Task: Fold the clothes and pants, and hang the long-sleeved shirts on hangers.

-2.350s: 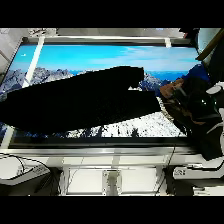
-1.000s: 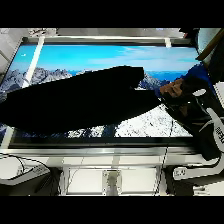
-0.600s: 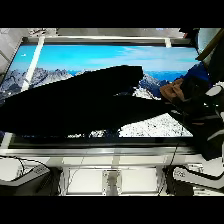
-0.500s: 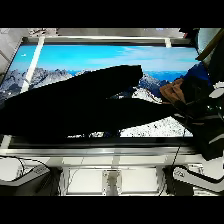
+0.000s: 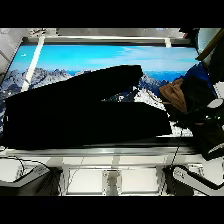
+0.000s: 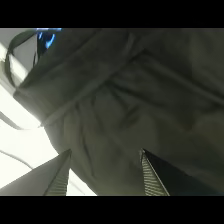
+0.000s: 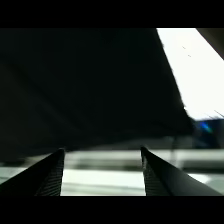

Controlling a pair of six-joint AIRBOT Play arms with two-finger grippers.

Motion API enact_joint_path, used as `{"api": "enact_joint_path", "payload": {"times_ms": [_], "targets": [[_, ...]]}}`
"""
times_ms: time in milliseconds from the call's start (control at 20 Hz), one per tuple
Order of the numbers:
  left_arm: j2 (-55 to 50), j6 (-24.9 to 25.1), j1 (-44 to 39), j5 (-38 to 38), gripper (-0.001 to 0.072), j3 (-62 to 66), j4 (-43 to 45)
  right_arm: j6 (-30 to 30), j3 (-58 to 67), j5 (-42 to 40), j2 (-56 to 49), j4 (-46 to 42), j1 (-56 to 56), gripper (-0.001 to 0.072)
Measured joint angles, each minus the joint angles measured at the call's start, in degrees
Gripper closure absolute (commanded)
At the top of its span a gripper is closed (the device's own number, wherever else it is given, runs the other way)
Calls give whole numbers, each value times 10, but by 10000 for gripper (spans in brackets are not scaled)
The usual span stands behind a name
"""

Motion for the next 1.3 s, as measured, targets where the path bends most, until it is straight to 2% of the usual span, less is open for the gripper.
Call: {"api": "enact_joint_path", "payload": {"times_ms": [50, 150, 200, 300, 450, 600, 750, 1000, 1250, 1300], "targets": [[6, 0, 0, 5, 205, 8, -12, 0, 21, -9, 2, 26, 0, 208], [19, 0, 0, 24, 204, 19, -50, 0, 64, -60, 4, 64, 10, 366], [24, 0, -3, 36, 204, 23, -79, 0, 84, -99, 0, 78, 22, 385], [30, 10, -16, 54, 204, 27, -139, 0, 121, -167, -28, 107, 53, 364], [31, 27, -63, 77, 204, 30, -194, -10, 183, -221, -131, 201, 104, 244], [31, 33, -120, 95, 204, 31, -217, -45, 257, -247, -262, 333, 150, 246], [30, 37, -165, 111, 205, 31, -228, -59, 334, -257, -375, 407, 191, 267], [30, 39, -193, 121, 206, 31, -234, -38, 424, -266, -484, 447, 237, 267], [30, 39, -199, 124, 208, 31, -235, -11, 460, -275, -520, 455, 249, 269], [30, 39, -199, 124, 208, 31, -235, -7, 463, -278, -522, 455, 250, 346]]}}
